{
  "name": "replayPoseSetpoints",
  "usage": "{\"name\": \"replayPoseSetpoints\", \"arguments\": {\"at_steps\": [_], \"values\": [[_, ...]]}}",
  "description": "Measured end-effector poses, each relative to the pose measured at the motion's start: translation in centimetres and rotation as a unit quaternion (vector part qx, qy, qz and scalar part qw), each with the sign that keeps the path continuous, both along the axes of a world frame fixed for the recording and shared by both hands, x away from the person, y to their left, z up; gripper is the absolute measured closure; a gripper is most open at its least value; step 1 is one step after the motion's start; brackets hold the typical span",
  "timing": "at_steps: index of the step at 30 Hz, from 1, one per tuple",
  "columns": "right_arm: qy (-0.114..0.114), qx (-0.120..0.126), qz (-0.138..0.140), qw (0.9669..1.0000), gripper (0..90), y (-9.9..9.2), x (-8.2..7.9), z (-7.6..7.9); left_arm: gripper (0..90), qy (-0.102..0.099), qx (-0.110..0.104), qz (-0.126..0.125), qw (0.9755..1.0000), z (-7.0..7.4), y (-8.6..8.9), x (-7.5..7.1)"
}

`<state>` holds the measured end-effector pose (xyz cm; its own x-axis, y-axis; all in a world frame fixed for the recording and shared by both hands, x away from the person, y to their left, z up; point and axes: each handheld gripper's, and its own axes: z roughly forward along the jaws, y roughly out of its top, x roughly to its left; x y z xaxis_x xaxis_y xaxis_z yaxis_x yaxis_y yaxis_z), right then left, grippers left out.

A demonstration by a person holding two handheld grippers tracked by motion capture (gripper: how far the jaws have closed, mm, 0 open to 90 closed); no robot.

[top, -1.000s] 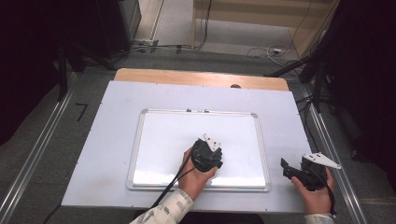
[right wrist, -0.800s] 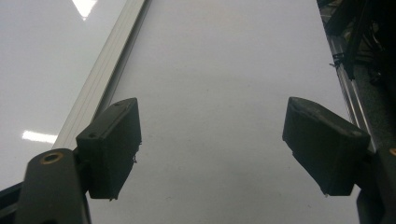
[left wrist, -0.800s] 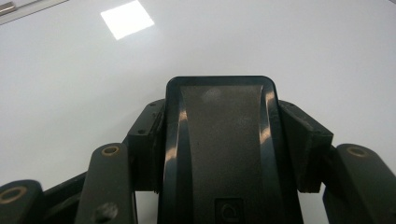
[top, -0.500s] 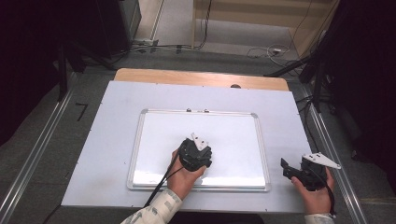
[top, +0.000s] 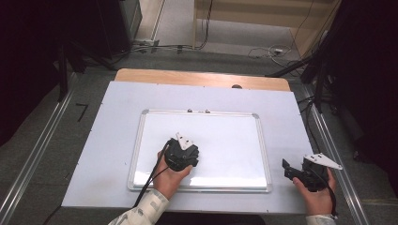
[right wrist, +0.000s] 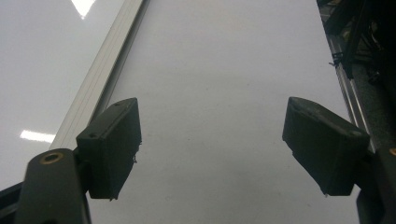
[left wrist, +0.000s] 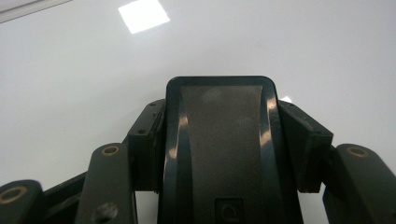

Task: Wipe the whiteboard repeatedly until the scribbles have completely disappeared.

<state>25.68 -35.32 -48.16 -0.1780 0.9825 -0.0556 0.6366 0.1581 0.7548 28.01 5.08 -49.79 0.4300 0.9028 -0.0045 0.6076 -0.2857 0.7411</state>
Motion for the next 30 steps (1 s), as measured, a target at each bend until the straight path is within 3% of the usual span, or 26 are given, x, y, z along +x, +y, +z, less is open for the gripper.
{"name": "replayPoseSetpoints", "arguments": {"at_steps": [11,16,22,30], "values": [[0.001,-0.002,0.000,1.0000,18.3,0.1,0.2,-0.1,41.1,0.010,-0.010,0.003,0.9999,0.2,2.4,0.0],[0.001,-0.002,0.004,1.0000,18.3,0.4,0.4,0.0,41.1,0.017,-0.010,0.026,0.9995,0.4,4.1,0.2],[-0.002,-0.002,0.005,1.0000,18.3,0.4,0.3,0.0,41.1,-0.002,-0.023,0.045,0.9987,1.9,5.4,-0.4],[-0.003,-0.002,0.006,1.0000,18.3,0.4,0.3,0.0,41.1,-0.003,-0.041,0.075,0.9963,3.0,7.6,-0.9]]}}
